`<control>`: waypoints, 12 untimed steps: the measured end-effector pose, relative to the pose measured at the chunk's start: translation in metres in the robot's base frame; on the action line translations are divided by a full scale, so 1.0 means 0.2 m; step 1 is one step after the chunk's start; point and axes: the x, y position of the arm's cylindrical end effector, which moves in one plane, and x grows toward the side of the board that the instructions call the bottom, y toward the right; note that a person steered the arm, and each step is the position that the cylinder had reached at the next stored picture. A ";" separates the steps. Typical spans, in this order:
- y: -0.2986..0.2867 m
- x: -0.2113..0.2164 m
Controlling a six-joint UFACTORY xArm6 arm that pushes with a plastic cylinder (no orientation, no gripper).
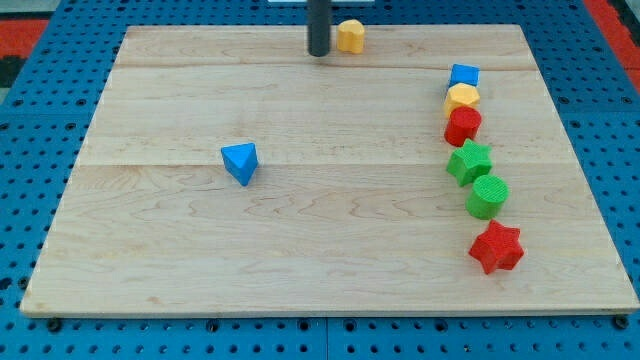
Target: Move the yellow heart towards blue cube
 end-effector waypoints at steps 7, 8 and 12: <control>0.59 0.18; 0.64 0.18; 0.68 0.29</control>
